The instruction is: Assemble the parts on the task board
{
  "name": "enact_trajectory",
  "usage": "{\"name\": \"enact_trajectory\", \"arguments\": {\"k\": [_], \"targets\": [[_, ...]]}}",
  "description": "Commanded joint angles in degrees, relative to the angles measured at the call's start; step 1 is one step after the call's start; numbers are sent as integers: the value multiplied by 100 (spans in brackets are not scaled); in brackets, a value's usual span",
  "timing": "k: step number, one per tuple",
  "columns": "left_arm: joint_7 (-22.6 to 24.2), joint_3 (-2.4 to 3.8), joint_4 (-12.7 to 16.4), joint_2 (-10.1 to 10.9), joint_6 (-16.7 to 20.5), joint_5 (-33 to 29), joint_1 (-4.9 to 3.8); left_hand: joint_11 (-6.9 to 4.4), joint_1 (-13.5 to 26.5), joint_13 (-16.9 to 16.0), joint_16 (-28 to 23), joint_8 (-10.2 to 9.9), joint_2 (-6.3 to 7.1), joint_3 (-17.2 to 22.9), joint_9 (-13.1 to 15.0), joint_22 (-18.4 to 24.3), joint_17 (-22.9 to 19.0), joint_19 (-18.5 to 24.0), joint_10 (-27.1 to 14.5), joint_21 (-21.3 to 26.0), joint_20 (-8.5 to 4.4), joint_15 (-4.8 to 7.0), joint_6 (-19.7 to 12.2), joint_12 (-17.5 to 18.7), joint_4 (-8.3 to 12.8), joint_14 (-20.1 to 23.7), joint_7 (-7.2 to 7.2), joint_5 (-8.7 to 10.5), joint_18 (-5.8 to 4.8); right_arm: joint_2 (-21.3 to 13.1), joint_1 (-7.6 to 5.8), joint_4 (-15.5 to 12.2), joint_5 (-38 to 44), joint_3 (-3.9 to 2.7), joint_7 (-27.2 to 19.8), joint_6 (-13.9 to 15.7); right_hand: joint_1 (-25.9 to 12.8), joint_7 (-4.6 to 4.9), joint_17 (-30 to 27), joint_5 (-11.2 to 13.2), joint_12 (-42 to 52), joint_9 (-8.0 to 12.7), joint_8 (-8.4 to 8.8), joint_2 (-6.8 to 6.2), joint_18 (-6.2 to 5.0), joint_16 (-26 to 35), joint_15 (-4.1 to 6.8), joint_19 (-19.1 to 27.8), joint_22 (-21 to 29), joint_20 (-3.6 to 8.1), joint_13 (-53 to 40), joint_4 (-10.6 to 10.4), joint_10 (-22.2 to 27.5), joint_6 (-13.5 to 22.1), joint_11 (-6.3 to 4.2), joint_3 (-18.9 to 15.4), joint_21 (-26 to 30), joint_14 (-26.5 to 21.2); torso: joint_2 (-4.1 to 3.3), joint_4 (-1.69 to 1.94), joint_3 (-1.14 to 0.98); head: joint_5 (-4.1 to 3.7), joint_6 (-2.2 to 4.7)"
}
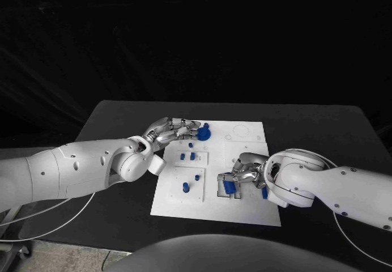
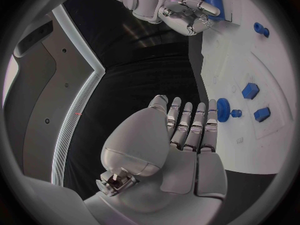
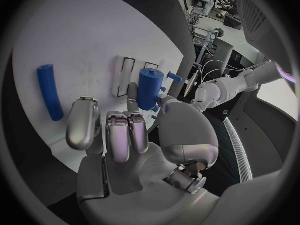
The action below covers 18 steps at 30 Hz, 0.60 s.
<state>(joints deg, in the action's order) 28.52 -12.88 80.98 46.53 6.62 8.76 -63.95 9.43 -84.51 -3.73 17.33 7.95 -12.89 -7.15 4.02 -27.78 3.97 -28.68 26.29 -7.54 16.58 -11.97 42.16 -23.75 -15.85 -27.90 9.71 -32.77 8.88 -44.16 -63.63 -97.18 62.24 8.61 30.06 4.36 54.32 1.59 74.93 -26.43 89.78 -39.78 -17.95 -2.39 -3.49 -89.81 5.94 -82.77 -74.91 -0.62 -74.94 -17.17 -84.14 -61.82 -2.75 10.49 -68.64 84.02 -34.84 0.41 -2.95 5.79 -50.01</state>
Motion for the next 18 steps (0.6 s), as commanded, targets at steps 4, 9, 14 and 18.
{"name": "enact_trajectory", "arguments": {"k": [4, 9, 14, 18], "targets": [[35, 5, -12, -6, -127, -7, 4, 48, -75, -3, 28, 35, 6, 37, 1, 10, 3, -51, 11, -19, 1, 1, -45, 11, -13, -32, 12, -26, -22, 7, 36, -35, 115, 17, 120, -187, -127, -1, 1507, 465, 22, 36, 15, -13, -99, -19, -44, 10, -911, -27, -1506, 548, -586, -21, 48, 488, 50, 598, 1, 5, 1, 2, 1], [24, 5, -27, -10, -140, -7, 5, 50, -84, -3, 28, 35, 8, 44, 1, 11, 3, -52, 12, -20, 1, -1, -45, 11, -11, -34, 13, -30, -24, -8, 42, -66, 141, 17, 154, -213, -184, 7, 1507, 850, 22, 62, 37, -45, -104, -19, -49, 16, -905, -32, -1506, 496, -586, -20, 55, 364, 81, 598, -4, 1, 1, 10, 1], [14, 5, -53, -27, -156, -7, 7, 51, -97, -3, 29, 35, 11, 54, 0, 13, 3, -52, 14, -21, 0, -2, -45, 12, -7, -36, 14, -36, -25, -14, 45, -80, 161, 17, 179, -234, -322, 14, 1507, 1319, 22, 77, 40, -60, -111, -19, -56, 26, -895, -39, -1506, 362, -586, -31, 61, 183, 125, 598, -4, 1, 3, 8, 1], [10, 5, -63, -28, -164, -7, 12, 53, -106, -3, 30, 35, 13, 61, 0, 14, 3, -53, 14, -22, 0, -2, -45, 12, -5, -37, 15, -40, -26, -19, 46, -89, 202, 17, 180, -250, -435, 15, 1507, 1727, 22, 80, 30, -97, -108, -19, -56, 15, -901, -42, -1506, 235, -586, -43, 63, -12, 113, 598, -2, 2, 1, 13, 1]]}}
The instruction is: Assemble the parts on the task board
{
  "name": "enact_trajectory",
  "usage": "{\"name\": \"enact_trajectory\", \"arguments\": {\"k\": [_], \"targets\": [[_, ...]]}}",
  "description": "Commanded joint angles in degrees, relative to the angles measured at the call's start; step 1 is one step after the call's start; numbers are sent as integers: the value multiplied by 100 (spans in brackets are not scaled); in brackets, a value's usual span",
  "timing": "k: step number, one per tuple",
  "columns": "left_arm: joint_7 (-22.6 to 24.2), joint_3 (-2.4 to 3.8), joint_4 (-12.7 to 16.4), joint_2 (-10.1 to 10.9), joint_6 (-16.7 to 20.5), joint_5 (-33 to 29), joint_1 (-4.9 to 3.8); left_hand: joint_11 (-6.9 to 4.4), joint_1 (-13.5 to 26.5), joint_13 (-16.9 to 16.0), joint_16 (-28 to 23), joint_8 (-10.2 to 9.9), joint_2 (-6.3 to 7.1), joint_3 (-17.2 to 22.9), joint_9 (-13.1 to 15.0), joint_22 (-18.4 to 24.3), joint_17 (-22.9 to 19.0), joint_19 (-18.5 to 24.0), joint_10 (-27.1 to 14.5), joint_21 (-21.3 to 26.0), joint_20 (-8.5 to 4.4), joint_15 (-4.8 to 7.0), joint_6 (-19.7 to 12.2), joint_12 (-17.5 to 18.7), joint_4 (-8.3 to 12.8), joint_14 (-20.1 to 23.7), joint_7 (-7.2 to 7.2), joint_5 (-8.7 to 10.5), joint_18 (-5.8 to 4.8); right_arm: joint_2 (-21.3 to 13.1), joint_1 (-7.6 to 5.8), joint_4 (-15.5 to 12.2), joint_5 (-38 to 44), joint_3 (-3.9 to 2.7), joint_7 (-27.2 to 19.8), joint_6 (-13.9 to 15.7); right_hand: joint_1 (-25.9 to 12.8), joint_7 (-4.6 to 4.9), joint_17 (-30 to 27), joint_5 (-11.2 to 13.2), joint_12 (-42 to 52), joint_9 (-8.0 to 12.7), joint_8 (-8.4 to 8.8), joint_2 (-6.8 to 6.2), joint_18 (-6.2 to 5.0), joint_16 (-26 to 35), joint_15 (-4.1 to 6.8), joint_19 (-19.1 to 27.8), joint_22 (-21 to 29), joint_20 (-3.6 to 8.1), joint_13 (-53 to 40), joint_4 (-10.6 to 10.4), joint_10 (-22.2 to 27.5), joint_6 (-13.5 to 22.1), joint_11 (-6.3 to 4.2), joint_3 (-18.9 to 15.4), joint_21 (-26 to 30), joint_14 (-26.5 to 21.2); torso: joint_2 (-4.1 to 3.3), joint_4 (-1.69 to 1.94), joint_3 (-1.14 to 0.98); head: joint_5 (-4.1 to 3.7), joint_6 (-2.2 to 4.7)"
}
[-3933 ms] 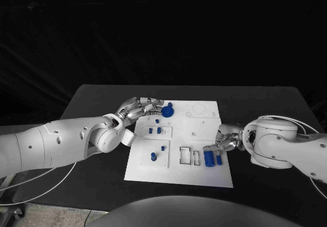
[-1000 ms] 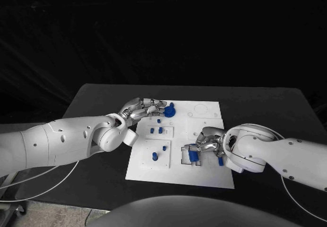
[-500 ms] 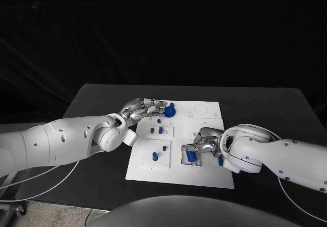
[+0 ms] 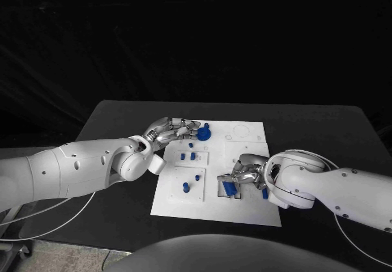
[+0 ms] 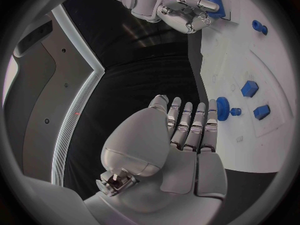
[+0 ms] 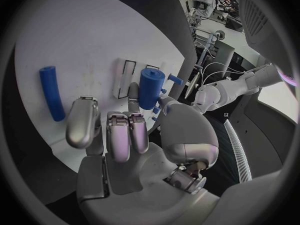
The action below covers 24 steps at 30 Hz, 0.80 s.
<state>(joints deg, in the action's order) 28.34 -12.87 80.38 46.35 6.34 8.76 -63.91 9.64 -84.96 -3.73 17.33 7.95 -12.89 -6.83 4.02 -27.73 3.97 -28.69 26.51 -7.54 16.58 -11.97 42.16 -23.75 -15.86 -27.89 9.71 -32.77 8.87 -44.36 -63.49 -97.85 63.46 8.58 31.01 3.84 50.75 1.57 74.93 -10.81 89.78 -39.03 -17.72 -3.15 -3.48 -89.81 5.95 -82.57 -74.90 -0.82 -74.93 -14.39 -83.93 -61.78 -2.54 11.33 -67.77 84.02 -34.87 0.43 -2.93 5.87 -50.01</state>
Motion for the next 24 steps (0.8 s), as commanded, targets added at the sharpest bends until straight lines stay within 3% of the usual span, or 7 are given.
{"name": "enact_trajectory", "arguments": {"k": [1, 8, 14, 24], "targets": [[27, 4, -4, -9, -138, -7, 10, 32, -65, -2, 30, 35, 14, 33, 0, 10, 3, -53, -7, -23, 0, -3, -45, 13, -3, -38, 16, -43, -26, 1, 31, -23, 91, 21, 84, -198, -89, 17, 1507, 232, 22, 5, 6, -25, -108, -19, -55, -7, -902, -23, -1507, -66, -607, -48, 43, -134, 27, 598, 1, 1, -1, 4, 1], [22, 4, -9, -6, -142, -7, 15, 32, -77, -2, 30, 35, 17, 42, 0, 11, 2, -54, -7, -24, 0, -4, -44, 14, 0, -39, 17, -50, -28, 9, 32, -10, 130, 21, 102, -180, -146, 13, 1507, 493, 22, -2, -14, -1, -110, -19, -56, -9, -900, -21, -1507, -173, -607, -63, 41, -270, 40, 598, 1, 2, 0, 7, 1], [13, 4, -9, -7, -150, -7, 17, 34, -91, -2, 30, 36, 21, 53, 0, 13, 2, -55, -6, -25, 0, -5, -44, 15, 4, -39, 19, -58, -29, 14, 32, 3, 135, 21, 107, -136, -301, 9, 1507, 553, 22, -13, -34, 129, -114, -19, -54, -5, -896, -19, -1507, -229, -607, -70, 38, -363, 63, 598, 1, 1, -1, 13, 1], [-15, 3, -11, -8, -162, -7, 18, 35, -135, -2, 30, 40, 35, 90, 1, 19, 1, -57, -2, -29, -2, -7, -37, 18, 17, -43, 22, -86, -34, 25, 32, 29, 136, 20, 91, -90, -499, -7, 1507, 463, 22, -50, -92, 229, -119, -19, -45, 1, -890, -12, -1507, -233, -607, -106, 26, -572, 94, 598, 1, -1, -3, 25, 1]]}}
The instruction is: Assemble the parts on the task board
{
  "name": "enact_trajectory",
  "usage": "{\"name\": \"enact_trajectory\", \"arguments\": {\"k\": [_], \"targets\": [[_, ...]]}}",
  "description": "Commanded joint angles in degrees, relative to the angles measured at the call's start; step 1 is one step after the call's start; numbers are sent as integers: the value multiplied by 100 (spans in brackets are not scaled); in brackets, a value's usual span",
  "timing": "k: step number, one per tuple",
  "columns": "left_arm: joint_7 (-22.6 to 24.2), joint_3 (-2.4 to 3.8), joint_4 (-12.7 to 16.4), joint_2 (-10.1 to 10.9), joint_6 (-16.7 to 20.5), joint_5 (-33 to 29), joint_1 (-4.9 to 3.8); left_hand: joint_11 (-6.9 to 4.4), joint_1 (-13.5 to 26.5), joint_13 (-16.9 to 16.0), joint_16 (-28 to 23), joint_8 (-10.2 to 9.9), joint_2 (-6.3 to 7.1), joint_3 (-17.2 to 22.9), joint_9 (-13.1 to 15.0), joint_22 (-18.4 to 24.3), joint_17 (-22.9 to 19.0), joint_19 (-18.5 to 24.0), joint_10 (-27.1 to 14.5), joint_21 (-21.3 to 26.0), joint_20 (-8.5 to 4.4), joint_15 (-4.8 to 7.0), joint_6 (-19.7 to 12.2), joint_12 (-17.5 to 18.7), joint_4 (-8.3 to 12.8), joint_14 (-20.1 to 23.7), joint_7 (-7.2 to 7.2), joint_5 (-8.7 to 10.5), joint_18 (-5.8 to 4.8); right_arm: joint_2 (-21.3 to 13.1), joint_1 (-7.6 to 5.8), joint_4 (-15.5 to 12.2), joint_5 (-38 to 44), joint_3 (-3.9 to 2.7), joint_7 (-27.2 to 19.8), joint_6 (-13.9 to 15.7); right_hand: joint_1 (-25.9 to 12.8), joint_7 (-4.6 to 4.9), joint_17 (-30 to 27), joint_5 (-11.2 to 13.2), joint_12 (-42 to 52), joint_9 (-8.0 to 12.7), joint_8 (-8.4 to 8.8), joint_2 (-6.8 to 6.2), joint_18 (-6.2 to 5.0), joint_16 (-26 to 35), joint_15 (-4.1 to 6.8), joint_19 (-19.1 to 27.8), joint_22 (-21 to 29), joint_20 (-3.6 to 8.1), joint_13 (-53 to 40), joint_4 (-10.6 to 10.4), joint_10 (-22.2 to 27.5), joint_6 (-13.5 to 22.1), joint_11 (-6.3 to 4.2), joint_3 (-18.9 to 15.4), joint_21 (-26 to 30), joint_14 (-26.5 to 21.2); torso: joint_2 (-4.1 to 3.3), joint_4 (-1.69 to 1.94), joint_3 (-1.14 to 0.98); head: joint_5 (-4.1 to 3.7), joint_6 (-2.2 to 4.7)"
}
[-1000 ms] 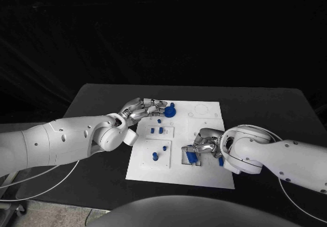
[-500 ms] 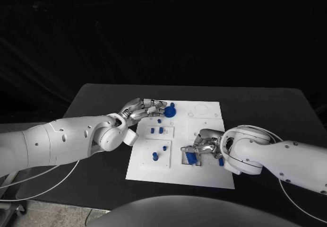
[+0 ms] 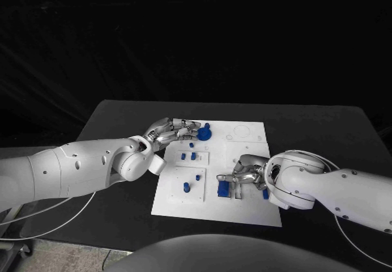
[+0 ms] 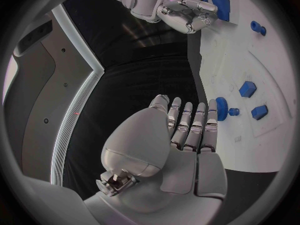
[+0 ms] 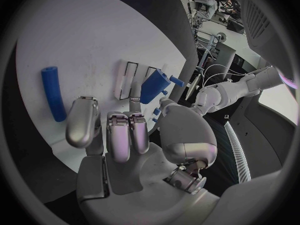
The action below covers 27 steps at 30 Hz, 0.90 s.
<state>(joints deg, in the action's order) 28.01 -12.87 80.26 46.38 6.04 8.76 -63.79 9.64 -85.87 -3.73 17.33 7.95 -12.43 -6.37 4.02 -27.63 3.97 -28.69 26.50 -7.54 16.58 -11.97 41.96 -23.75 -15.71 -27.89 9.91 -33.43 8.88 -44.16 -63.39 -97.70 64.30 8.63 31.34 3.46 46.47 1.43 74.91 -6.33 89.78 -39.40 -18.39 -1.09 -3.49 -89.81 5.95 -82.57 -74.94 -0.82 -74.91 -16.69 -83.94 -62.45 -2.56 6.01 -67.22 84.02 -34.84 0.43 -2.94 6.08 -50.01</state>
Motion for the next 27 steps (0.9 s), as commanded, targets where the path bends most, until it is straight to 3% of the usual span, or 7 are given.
{"name": "enact_trajectory", "arguments": {"k": [1, 12, 19, 24, 27], "targets": [[16, 4, 0, -11, -132, -7, 6, 36, -45, -2, 30, 40, -10, 44, 1, 8, 2, -57, -2, -29, -2, -7, -16, 18, 3, -43, 2, -20, -34, 4, 22, 15, 53, 15, 53, -46, -93, 5, 1509, 31, 22, -20, -35, 33, -120, -19, -44, 3, -884, -11, -1509, -2, -606, -45, 25, -64, 45, 598, -1, -3, -1, 4, 1], [-1, 4, -1, -20, -143, -7, 7, 35, -72, -2, 30, 41, -2, 66, 1, 11, 1, -58, 1, -31, -3, -8, -14, 20, 13, -45, 3, -35, -36, -32, 22, -4, 52, 14, -92, 155, -225, -37, 1509, 91, 22, -164, -216, 106, -119, -19, -16, -5, -887, 11, -1509, 7, -606, -100, -11, -347, 42, 598, -1, 1, 1, 13, 1], [-8, 3, 6, -12, -143, -7, 7, 36, -93, -2, 31, 43, 2, 87, 2, 14, 1, -59, 4, -33, -3, -10, -10, 20, 19, -48, 4, -49, -38, -155, 20, -156, 77, 1, -517, 468, 327, -80, 1509, -169, 22, -568, -551, 119, -107, -19, 17, -32, -905, 47, -1509, 91, -606, 36, -50, -504, -16, 598, -3, 0, 1, 38, 1], [-12, 3, 7, -8, -147, -7, 7, 38, -113, -3, 33, 46, 9, 105, 2, 17, 1, -61, 10, -35, -4, -10, -6, 20, 27, -52, 6, -62, -39, -302, 18, -365, 94, -11, -818, 715, 728, -93, 1509, -205, 22, -1601, -1230, 180, -95, -19, 24, -57, -922, 64, -1509, 22, -606, 531, -77, -825, -83, 598, -3, 1, 2, 31, 1], [-17, 3, 7, -9, -153, -7, 7, 42, -125, -3, 34, 47, 12, 117, 3, 18, 2, -62, 15, -36, -4, -9, -2, 19, 32, -56, 8, -70, -40, -377, 17, -443, 88, -13, -955, 829, 765, -98, 1509, -196, 22, -2024, -1508, 235, -85, -19, 45, -69, -931, 59, -1509, 28, -606, 731, -86, -980, -121, 598, 0, -2, 1, 48, 1]]}}
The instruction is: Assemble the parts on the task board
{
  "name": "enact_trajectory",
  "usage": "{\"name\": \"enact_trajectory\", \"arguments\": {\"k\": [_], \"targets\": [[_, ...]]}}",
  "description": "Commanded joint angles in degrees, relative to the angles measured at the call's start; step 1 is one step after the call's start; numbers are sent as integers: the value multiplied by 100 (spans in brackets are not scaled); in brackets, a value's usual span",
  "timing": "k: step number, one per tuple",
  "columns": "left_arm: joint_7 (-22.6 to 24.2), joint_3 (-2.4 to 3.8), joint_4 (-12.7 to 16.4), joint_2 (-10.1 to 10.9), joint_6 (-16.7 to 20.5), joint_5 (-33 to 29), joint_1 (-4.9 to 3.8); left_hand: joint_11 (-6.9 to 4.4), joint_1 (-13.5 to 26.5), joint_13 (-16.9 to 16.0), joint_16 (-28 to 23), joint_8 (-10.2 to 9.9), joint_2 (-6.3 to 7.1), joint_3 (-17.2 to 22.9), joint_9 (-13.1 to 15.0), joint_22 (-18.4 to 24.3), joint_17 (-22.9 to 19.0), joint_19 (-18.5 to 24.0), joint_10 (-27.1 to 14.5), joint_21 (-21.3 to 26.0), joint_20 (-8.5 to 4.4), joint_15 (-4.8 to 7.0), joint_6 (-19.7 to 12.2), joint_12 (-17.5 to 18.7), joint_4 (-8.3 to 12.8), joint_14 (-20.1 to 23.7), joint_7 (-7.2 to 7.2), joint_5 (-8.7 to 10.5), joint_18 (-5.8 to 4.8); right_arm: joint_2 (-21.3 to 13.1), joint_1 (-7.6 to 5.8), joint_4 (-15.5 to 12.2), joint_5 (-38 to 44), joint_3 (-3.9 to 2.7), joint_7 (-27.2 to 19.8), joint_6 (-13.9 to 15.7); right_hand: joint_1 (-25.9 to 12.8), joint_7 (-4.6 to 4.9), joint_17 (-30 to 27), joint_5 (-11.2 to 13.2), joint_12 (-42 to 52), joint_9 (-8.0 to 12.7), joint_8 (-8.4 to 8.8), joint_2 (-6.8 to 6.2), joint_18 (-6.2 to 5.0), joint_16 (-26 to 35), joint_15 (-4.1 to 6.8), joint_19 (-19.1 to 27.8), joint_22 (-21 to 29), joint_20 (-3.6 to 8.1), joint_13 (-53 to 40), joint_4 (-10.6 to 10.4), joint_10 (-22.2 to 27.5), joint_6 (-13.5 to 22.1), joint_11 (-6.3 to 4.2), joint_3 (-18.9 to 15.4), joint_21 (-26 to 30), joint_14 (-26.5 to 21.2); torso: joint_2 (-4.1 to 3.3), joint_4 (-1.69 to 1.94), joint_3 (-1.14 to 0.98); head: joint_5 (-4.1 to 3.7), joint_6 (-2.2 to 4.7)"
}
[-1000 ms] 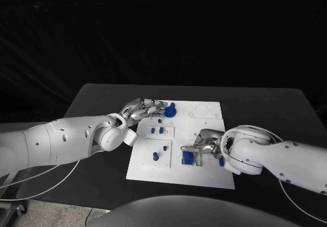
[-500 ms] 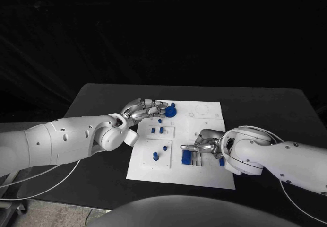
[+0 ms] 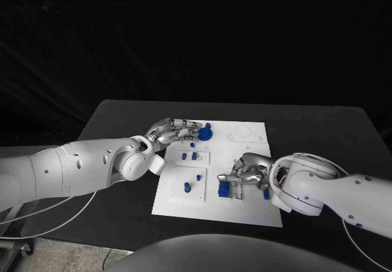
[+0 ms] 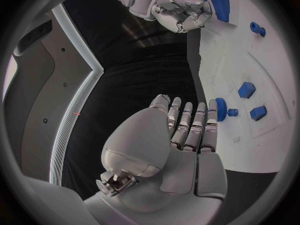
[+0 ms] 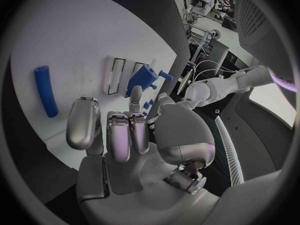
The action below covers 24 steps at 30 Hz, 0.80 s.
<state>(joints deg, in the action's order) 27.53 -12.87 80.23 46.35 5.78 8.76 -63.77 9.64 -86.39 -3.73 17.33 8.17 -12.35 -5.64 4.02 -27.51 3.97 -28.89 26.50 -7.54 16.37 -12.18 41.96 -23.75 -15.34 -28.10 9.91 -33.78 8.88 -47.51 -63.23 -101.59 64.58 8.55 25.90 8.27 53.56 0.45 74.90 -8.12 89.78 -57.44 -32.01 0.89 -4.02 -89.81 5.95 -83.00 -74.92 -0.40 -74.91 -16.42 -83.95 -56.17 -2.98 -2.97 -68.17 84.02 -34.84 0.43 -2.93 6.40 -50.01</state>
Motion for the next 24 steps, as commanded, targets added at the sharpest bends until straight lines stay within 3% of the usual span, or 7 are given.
{"name": "enact_trajectory", "arguments": {"k": [1, 6, 11, 15, 19, 21, 24], "targets": [[28, 2, 9, -7, -129, -7, 5, 42, -72, -3, 34, 25, 5, 44, 3, 7, 2, -41, 15, -36, 17, 12, -2, 19, -6, -35, 8, -34, -40, -63, 1, -71, 49, -6, -448, 372, 43, -10, 1510, -9, 22, -288, -194, 52, -35, -19, 35, -27, -933, 27, -1509, -10, -605, 119, -41, -113, -30, 598, 2, -2, -1, 13, 1], [24, 2, 11, -6, -131, -7, 5, 49, -86, -4, 34, 27, 9, 58, 3, 9, 2, -42, 22, -38, 16, 16, 2, 18, -1, -37, 11, -42, -40, -133, 1, -112, 14, -7, -510, 350, 38, -29, 1510, 3, 22, -595, -396, 118, -35, -19, 49, -25, -933, 32, -1509, -6, -605, 209, -51, -242, -32, 598, -1, -1, -3, 6, 1], [19, 2, 14, -1, -134, -7, 5, 53, -95, -5, 34, 29, 12, 68, 4, 11, 1, -42, 28, -38, 15, 19, 6, 17, 3, -37, 16, -49, -40, -189, 2, -141, 190, -6, -351, -65, 200, -34, 1510, 66, 22, -903, -604, 72, -59, -19, 54, 21, -898, 36, -1509, 23, -605, 294, -48, -351, 94, 598, -3, -1, -3, 1, 1], [11, 2, 6, -8, -144, -7, 6, 54, -96, -5, 34, 29, 12, 69, 4, 11, 1, -42, 29, -39, 15, 19, 6, 16, 3, -38, 16, -49, -40, -213, 5, -150, 326, -6, -221, -353, 342, -33, 1510, 171, 22, -1457, -1379, 11, -71, -19, 53, 48, -877, 32, -1509, 32, -605, -53, -45, -455, 175, 598, 2, -3, -1, -9, 1], [-2, 2, -1, -23, -166, -7, 9, 59, -105, -5, 34, 31, 14, 79, 4, 12, 1, -42, 34, -39, 14, 21, 9, 15, 6, -38, 18, -55, -39, -220, 15, -152, 471, -5, -144, -553, 507, -72, 1510, 204, 22, -2297, -2835, -38, -87, -19, 77, 64, -854, 51, -1509, 44, -605, -920, -83, -551, 266, 598, 1, -1, 0, -24, 1], [-6, 2, -3, -28, -174, -7, 11, 61, -110, -5, 34, 31, 14, 84, 4, 13, 1, -42, 37, -39, 14, 21, 10, 15, 9, -39, 19, -57, -39, -216, 22, -157, 545, -5, -128, -605, 539, -87, 1510, 210, 22, -2465, -3161, -60, -90, -19, 87, 64, -850, 62, -1509, 42, -605, -1120, -94, -581, 286, 598, 0, 0, -2, -25, 1], [-10, 2, -6, -31, -180, -6, 14, 61, -110, -5, 34, 31, 14, 84, 4, 13, 1, -42, 37, -39, 14, 21, 10, 15, 9, -39, 19, -57, -39, -201, 35, -155, 626, -5, -109, -668, 582, -95, 1510, 219, 22, -2524, -3339, -82, -93, -19, 93, 67, -845, 67, -1509, 57, -605, -1236, -101, -592, 305, 598, 0, -3, -1, -32, 1]]}}
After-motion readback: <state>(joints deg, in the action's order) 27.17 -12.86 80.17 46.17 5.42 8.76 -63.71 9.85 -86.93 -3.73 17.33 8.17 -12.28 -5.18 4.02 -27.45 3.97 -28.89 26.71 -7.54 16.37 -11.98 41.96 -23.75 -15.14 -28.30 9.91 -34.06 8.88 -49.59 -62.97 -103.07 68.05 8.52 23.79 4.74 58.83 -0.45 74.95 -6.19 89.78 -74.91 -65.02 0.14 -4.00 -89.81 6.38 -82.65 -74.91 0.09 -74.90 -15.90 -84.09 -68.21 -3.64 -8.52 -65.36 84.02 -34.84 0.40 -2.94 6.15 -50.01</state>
